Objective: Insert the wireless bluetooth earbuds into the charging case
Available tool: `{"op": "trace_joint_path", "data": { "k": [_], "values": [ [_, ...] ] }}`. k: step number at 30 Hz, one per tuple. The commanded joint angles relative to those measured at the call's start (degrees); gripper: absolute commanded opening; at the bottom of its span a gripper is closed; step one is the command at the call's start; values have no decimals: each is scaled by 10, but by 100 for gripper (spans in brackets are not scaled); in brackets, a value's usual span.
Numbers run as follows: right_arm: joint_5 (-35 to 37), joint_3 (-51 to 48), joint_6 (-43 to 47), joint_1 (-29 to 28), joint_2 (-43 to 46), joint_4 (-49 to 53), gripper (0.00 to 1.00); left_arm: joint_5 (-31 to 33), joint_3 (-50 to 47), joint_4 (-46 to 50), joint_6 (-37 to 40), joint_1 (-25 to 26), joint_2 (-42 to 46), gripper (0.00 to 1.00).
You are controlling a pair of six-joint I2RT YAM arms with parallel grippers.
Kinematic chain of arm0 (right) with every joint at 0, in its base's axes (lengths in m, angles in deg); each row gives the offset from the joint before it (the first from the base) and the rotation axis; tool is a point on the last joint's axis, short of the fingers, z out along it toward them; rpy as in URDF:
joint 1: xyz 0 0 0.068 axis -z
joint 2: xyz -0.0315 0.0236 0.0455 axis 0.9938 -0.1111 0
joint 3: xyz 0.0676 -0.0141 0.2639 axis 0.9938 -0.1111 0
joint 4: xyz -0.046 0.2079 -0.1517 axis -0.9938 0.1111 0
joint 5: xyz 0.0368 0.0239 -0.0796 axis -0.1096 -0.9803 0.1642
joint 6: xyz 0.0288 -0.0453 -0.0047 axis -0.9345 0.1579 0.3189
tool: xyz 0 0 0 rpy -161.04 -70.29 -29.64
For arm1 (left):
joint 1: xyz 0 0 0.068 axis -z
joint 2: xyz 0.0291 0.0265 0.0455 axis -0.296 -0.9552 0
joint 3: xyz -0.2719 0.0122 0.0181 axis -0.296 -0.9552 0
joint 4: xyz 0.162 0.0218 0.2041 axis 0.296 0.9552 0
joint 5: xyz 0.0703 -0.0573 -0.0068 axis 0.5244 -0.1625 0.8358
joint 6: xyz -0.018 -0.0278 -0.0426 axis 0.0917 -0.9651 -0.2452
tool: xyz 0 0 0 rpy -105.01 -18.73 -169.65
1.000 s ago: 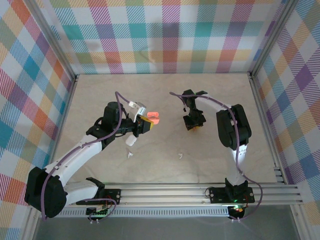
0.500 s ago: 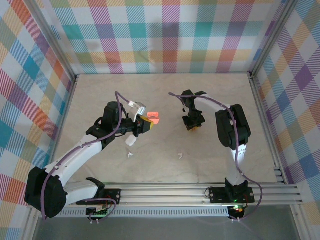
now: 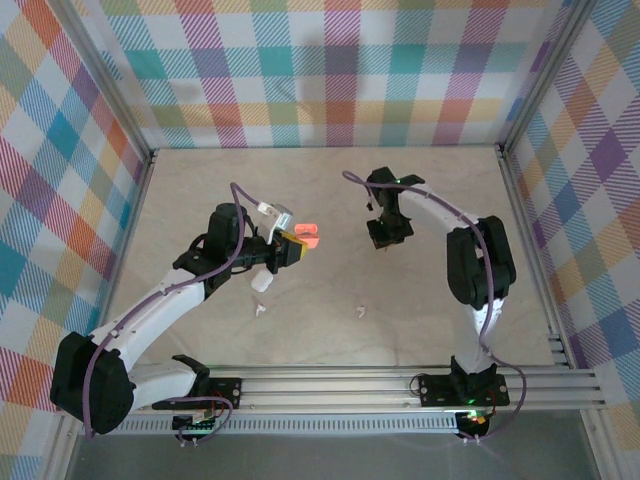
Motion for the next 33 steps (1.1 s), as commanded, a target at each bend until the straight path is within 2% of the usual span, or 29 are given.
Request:
{"op": "trace_joint_path", "data": {
  "k": [1,15,24,33],
  "values": [
    [-21,26,3,2,38,19,22,-4,-7,-35,-18,-6,14,0],
    [-69,32,5,-22,186,-31,19,11,-10,-69,-56,2,33,0],
    [-97,27,10,-55,259,-61,18,26,-9,-118,-85,31,28,0],
    [-116,-32,24,-99,350,-184,15,50,-36,-209,-79,78,26,0]
  ]
}}
